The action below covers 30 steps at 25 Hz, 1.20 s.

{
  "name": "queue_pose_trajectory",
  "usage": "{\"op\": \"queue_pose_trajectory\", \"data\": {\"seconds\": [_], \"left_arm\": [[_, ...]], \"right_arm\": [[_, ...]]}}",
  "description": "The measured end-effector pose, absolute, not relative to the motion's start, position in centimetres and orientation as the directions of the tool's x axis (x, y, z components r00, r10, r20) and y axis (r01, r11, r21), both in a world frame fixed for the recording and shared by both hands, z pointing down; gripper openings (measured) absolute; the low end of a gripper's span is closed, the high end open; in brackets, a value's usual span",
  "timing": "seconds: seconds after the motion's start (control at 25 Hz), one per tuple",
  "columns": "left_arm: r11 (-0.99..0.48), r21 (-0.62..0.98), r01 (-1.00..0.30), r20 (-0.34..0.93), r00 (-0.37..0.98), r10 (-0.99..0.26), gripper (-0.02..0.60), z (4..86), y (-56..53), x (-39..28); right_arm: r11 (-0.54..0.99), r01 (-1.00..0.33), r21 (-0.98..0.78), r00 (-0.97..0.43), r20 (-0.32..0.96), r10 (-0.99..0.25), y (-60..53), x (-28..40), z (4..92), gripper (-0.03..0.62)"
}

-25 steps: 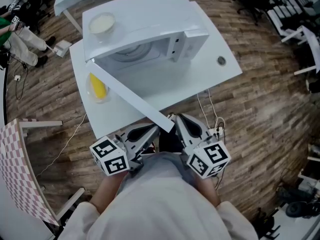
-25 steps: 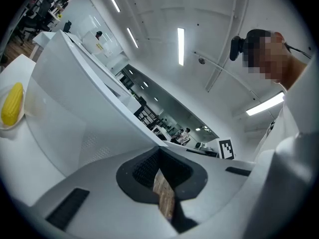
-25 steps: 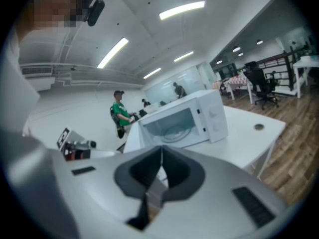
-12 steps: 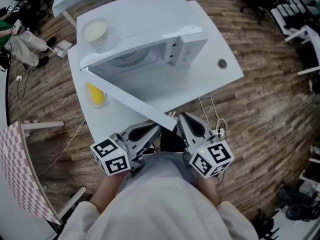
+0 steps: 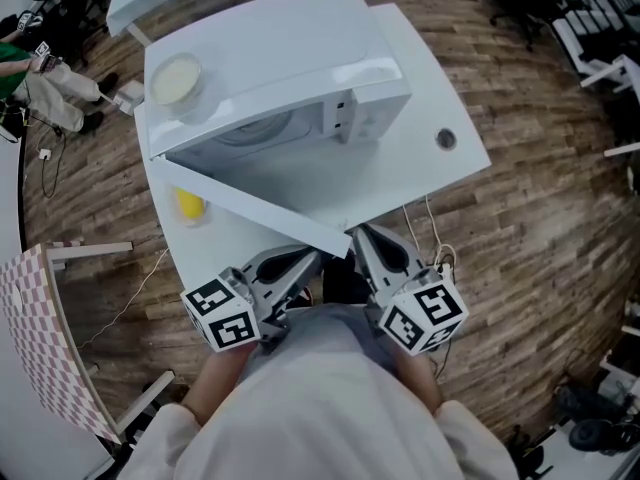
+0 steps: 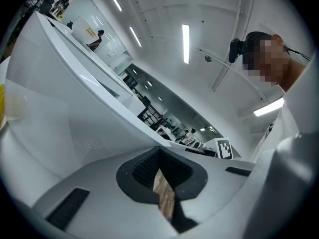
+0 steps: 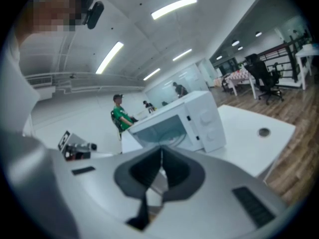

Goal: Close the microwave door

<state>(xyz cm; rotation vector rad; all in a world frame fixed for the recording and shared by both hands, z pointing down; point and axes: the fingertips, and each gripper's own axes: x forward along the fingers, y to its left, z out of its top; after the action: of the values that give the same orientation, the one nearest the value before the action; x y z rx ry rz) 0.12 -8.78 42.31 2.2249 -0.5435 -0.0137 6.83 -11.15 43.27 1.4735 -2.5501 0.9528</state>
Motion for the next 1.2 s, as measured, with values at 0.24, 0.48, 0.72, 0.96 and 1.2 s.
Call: {"op": "queue_pose_trajectory", "data": {"seconds": [0.24, 0.48, 0.72, 0.96, 1.2], "left_arm": [[-0.559, 0.726, -0.401, 0.182, 0.895, -0.406, 0.014, 42.4, -10.4, 1.3], [-0.543, 0.727, -0.421, 0.178, 0.879, -0.443, 0.014, 42.1, -11.8, 1.9], [-0.540, 0.721, -0.435, 0.170, 0.866, -0.470, 0.014, 42.2, -13.0, 2.8], [-0.525, 0.723, -0.449, 0.164, 0.850, -0.500, 0.014, 42.4, -13.7, 3.6], [-0.507, 0.737, -0.447, 0.159, 0.844, -0.513, 0.014, 42.2, -14.1, 4.0]], "right_arm": [[0.377, -0.786, -0.490, -0.564, 0.320, -0.761, -12.8, 8.3, 43.3, 0.023], [0.417, -0.771, -0.482, -0.592, 0.301, -0.747, -14.6, 9.5, 43.0, 0.023], [0.451, -0.761, -0.466, -0.613, 0.292, -0.734, -16.1, 10.7, 42.9, 0.023], [0.463, -0.757, -0.461, -0.619, 0.282, -0.733, -16.7, 11.7, 42.6, 0.023], [0.474, -0.746, -0.468, -0.631, 0.268, -0.728, -16.7, 11.6, 42.2, 0.023]]}}
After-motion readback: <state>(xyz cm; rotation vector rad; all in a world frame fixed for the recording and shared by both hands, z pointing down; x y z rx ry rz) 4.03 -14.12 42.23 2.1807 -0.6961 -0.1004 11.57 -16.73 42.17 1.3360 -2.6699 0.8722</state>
